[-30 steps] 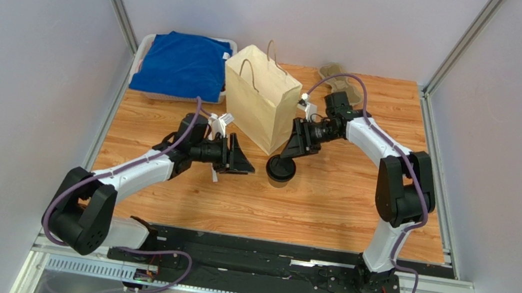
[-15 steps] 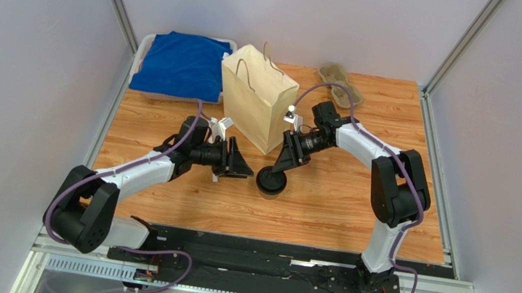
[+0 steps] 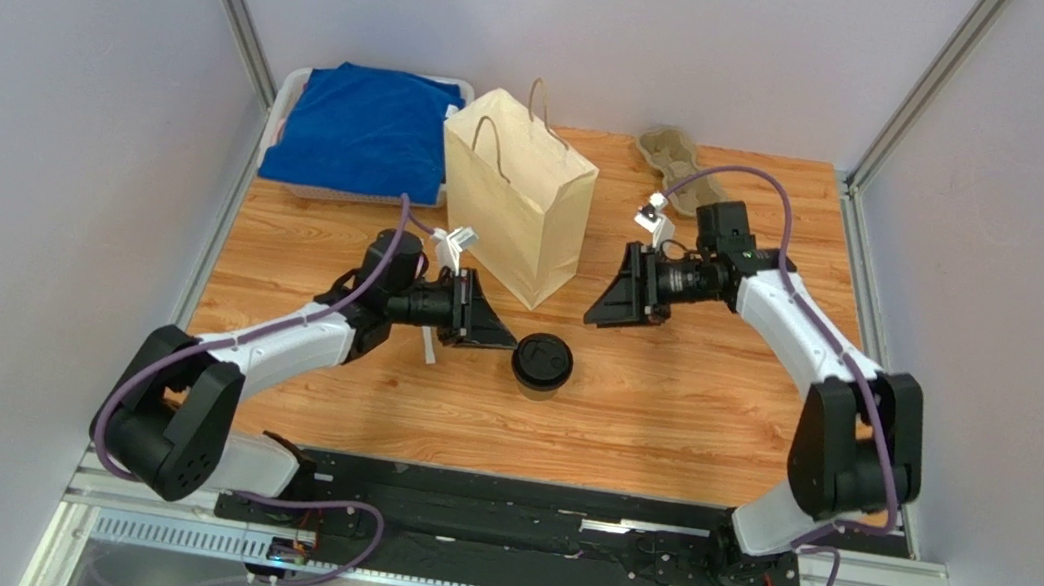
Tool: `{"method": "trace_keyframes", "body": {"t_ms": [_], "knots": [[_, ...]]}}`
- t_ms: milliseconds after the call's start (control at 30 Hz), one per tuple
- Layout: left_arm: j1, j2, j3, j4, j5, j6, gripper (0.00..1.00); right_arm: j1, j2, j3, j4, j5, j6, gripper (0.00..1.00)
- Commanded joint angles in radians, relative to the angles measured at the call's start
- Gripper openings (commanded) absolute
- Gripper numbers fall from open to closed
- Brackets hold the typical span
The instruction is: Pack the takeout coffee
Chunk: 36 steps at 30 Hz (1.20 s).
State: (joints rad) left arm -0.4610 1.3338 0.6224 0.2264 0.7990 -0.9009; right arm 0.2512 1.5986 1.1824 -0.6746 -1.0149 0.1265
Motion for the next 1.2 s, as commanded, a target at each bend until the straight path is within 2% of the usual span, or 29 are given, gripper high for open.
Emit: {"method": "trace_keyframes", "body": {"t_ms": [0,100,300,400,967,1067,1167], "knots": [[-0.053,0.06,0.062,0.125,-0.004,-0.046,0.22,0.078,-0.152,-0.173,0.261,-0.042,0.356,0.47],[-0.073,0.111,0.076,0.166,-0.011,-0.078,0.17,0.134,-0.161,-0.216,0.32,-0.018,0.433,0.39],[-0.08,0.2,0.099,0.206,-0.012,-0.11,0.06,0.157,-0.092,-0.271,0.452,-0.007,0.535,0.29],[-0.079,0.238,0.093,0.202,-0.021,-0.122,0.02,0.158,-0.054,-0.279,0.455,0.002,0.516,0.26],[-0.062,0.33,0.05,0.145,-0.026,-0.115,0.0,0.134,0.103,-0.305,0.294,0.159,0.388,0.24],[-0.064,0.314,0.057,0.178,0.006,-0.135,0.0,0.143,0.107,-0.277,0.285,0.121,0.369,0.22],[-0.087,0.263,0.112,0.202,0.052,-0.135,0.0,0.163,0.045,-0.23,0.346,0.032,0.374,0.26]]}}
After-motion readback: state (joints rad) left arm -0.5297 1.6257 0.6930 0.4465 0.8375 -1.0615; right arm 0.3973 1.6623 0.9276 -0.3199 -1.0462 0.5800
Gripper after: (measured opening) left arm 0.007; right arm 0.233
